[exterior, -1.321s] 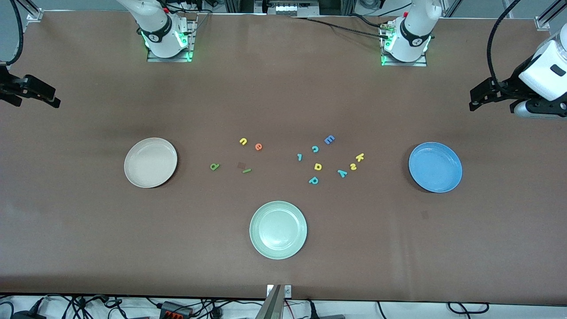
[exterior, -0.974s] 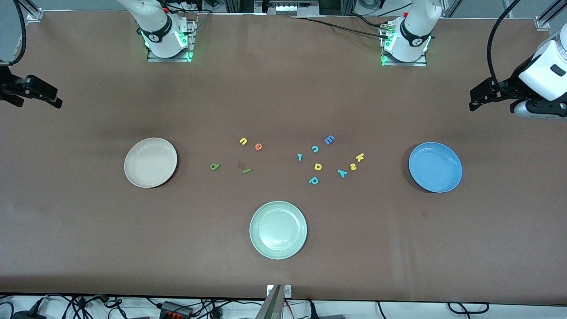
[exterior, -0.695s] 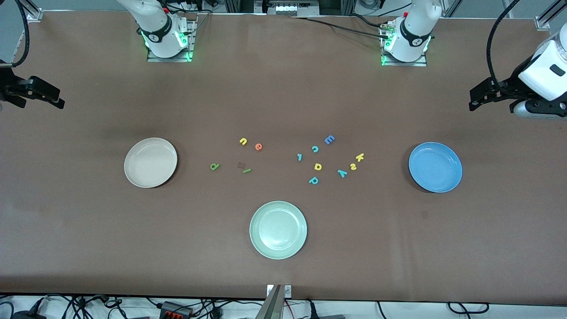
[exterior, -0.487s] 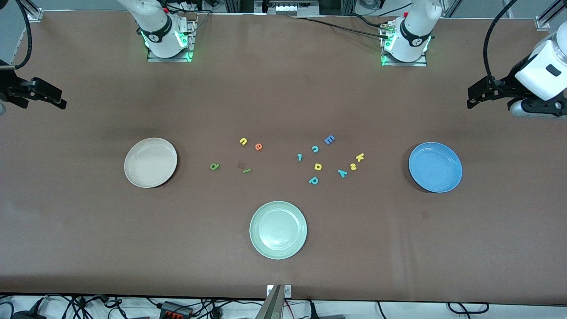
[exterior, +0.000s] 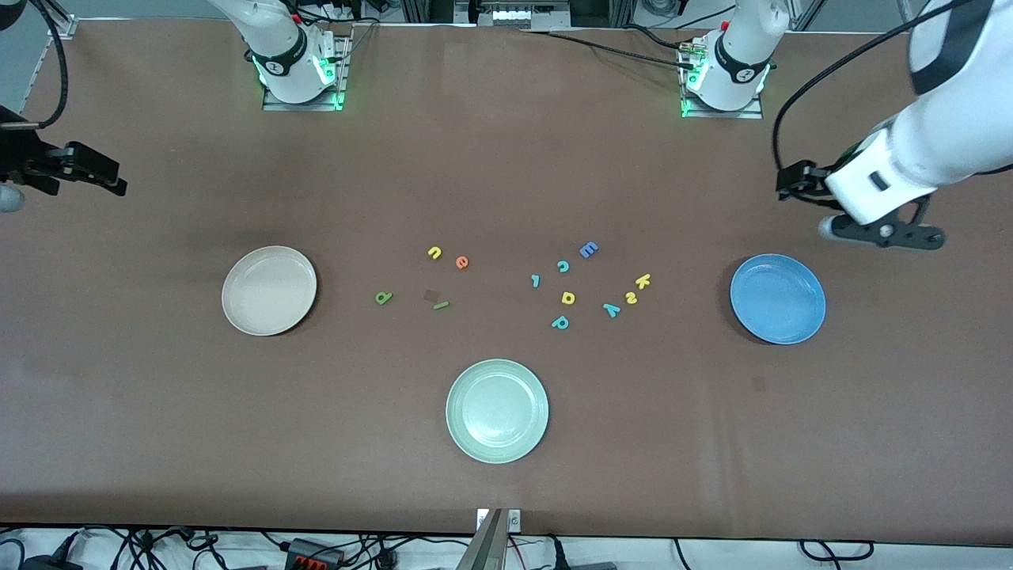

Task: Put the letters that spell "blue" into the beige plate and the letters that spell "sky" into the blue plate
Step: 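Move the left gripper to the yellow k while the right gripper reaches the p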

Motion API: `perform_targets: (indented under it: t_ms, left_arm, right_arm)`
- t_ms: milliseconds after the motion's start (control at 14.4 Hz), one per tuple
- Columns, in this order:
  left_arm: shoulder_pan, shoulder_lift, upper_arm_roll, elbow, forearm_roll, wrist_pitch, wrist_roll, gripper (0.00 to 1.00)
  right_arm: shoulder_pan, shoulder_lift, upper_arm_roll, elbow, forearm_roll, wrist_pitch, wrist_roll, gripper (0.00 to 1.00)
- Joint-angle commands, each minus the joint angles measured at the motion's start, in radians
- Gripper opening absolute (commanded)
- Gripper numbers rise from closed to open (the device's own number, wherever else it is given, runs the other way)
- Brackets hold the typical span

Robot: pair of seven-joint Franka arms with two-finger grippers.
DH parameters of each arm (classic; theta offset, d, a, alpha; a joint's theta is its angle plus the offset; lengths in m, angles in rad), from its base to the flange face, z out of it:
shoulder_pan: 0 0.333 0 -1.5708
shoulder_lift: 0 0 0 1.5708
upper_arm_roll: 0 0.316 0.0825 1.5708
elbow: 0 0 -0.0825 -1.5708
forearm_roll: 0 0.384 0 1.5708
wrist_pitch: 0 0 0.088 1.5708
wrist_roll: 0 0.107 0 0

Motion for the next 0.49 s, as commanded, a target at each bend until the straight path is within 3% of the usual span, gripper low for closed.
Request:
perform_targets:
  t_ms: [0, 209, 417]
  left_arm:
    - [-0.053, 0.064, 0.001, 0.022, 0.001, -0.012, 0.018, 1.0]
    - [-0.136, 0.121, 0.003, 0.018, 0.002, 0.019, 0.018, 1.0]
    - [-0.159, 0.175, 0.001, -0.01, 0.001, 0.109, 0.046, 1.0]
  right_arm:
    - [0.061, 0.044, 0.0, -0.01, -0.005, 0.0, 0.003, 1.0]
    - [0.138, 0.123, 0.0, -0.051, 0.001, 0.074, 0.05, 1.0]
    - [0.24, 0.126, 0.0, -0.217, 0.001, 0.271, 0.089, 1.0]
